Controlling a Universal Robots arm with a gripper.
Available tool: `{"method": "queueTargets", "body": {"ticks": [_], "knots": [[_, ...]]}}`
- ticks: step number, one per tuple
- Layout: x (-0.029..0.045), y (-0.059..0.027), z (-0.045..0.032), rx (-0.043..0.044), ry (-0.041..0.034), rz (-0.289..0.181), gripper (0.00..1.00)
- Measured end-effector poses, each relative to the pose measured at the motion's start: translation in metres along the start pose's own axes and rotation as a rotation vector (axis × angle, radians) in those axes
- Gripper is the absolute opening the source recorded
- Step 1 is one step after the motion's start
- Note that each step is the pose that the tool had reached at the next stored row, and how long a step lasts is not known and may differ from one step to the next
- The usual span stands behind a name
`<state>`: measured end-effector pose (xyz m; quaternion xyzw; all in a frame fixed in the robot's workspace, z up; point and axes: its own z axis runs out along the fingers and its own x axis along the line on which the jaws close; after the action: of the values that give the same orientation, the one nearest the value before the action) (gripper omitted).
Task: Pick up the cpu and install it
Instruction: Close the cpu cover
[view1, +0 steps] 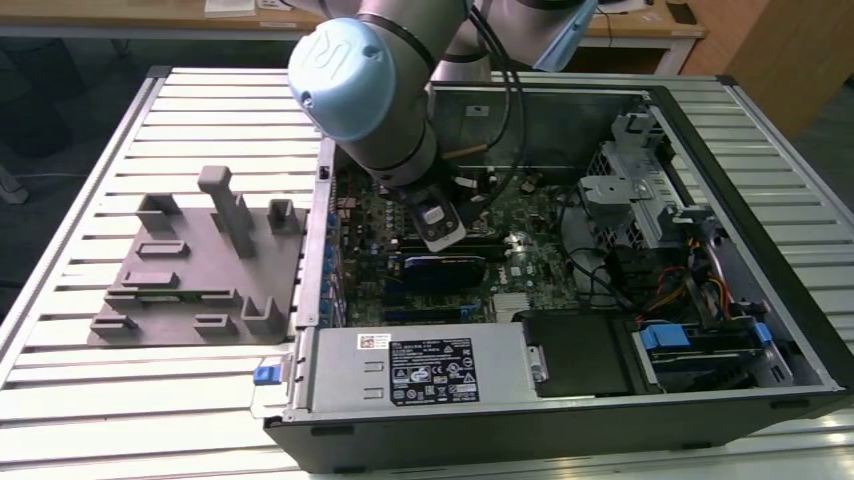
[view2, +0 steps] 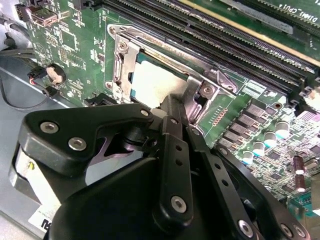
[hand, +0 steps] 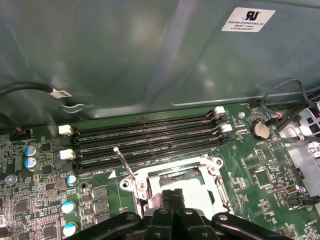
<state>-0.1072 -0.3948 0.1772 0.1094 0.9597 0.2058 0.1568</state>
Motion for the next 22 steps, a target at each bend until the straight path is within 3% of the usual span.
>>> {"method": "queueTargets", "body": {"ticks": [16,22], "knots": [[-0.0076,0.001,0.0019,-0.0003,0.0061,0.0,0.11],[-0.01,0.0025,0.0021,-0.0019,-0.0011,0.0,0.11]]}}
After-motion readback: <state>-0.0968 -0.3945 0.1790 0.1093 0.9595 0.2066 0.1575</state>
